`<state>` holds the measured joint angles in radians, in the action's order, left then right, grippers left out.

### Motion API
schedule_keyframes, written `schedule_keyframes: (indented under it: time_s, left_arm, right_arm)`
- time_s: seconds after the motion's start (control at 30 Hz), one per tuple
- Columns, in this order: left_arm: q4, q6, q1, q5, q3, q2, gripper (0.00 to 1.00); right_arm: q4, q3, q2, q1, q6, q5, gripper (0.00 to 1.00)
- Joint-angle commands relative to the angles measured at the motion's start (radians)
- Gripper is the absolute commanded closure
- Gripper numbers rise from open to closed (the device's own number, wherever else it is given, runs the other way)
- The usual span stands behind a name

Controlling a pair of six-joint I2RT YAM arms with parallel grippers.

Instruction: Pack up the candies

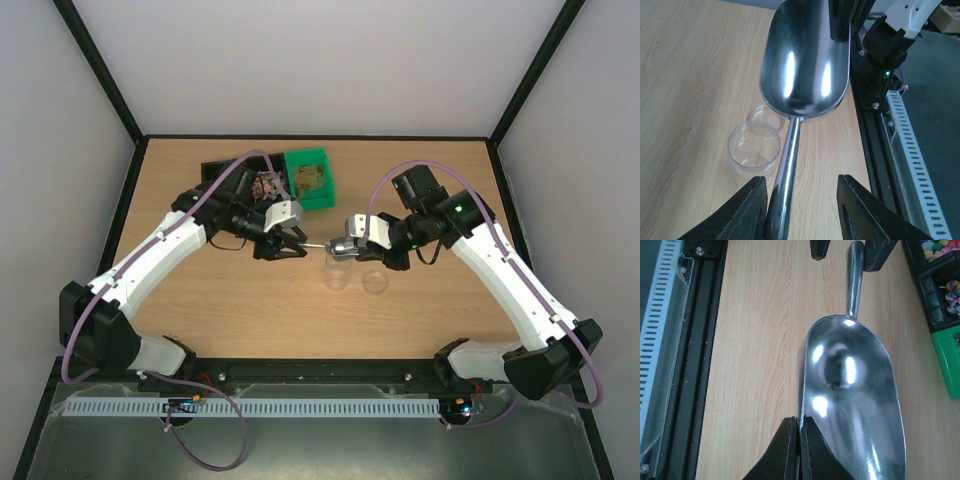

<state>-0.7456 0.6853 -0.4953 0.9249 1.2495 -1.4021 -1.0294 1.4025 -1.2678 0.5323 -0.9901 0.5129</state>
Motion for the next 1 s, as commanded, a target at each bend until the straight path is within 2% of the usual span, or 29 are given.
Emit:
schedule_keyframes:
  time_s: [0.0,0.37,0.7,0.97]
  left_arm:
    - [0.048,-0.012,-0.005,0.152,-0.027,0.008,0.59]
    - [0.138,-0.094,-0.019,0.210,-0.059,-0.016,0.64]
    - [0.171,-0.123,-0.026,0.219,-0.082,-0.008,0.80]
    - [0.187,-0.144,-0.021,0.250,-0.096,-0.003,0.76]
  right_arm:
    - [-0.004,0.027,0.009,-0.004,0.019,0.034,0.99]
    - [-0.013,0.076,-0.016,-0.004,0.021,0.074,0.99]
    - [-0.016,0.089,-0.027,-0.003,0.022,0.085,0.99]
    - [-0.015,0.089,-0.030,-0.004,0.021,0.088,0.99]
